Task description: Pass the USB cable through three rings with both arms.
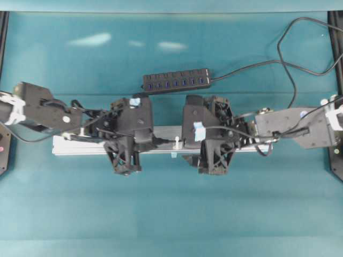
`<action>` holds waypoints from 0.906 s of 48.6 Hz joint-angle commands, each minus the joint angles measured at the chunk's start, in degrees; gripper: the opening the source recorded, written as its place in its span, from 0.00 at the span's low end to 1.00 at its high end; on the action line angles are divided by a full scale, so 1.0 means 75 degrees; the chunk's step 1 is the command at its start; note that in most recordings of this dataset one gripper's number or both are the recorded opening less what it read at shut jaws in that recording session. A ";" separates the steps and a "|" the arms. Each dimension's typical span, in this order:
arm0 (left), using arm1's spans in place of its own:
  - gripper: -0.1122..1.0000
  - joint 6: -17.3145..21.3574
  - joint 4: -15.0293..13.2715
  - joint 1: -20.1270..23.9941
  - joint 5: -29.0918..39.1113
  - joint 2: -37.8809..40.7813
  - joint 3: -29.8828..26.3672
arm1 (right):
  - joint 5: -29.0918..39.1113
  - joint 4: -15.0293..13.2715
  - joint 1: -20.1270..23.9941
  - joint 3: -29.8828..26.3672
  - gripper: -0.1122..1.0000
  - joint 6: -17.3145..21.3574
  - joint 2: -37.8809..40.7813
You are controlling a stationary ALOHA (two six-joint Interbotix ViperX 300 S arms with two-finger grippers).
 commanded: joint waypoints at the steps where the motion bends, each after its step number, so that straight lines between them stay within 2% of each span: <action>1: 0.28 0.0012 0.0012 -0.0023 0.0105 -0.0504 -0.0023 | -0.0176 -0.0023 -0.0047 -0.0164 0.90 0.0047 -0.0246; 19: 0.28 0.0293 0.0012 0.0023 0.1137 -0.1535 -0.0012 | -0.0363 -0.0023 -0.0070 -0.0855 0.89 0.0035 0.0105; 37: 0.28 0.0305 0.0012 0.0012 0.1148 -0.1535 -0.0070 | -0.0539 -0.0035 -0.0070 -0.1301 0.87 0.0059 0.0621; 41: 0.28 0.0305 0.0012 0.0012 0.1137 -0.1523 -0.0070 | -0.0539 -0.0035 -0.0082 -0.1336 0.84 0.0070 0.0656; 44: 0.28 0.0305 0.0012 0.0012 0.1137 -0.1523 -0.0082 | -0.0539 -0.0023 -0.0082 -0.1336 0.77 0.0070 0.0691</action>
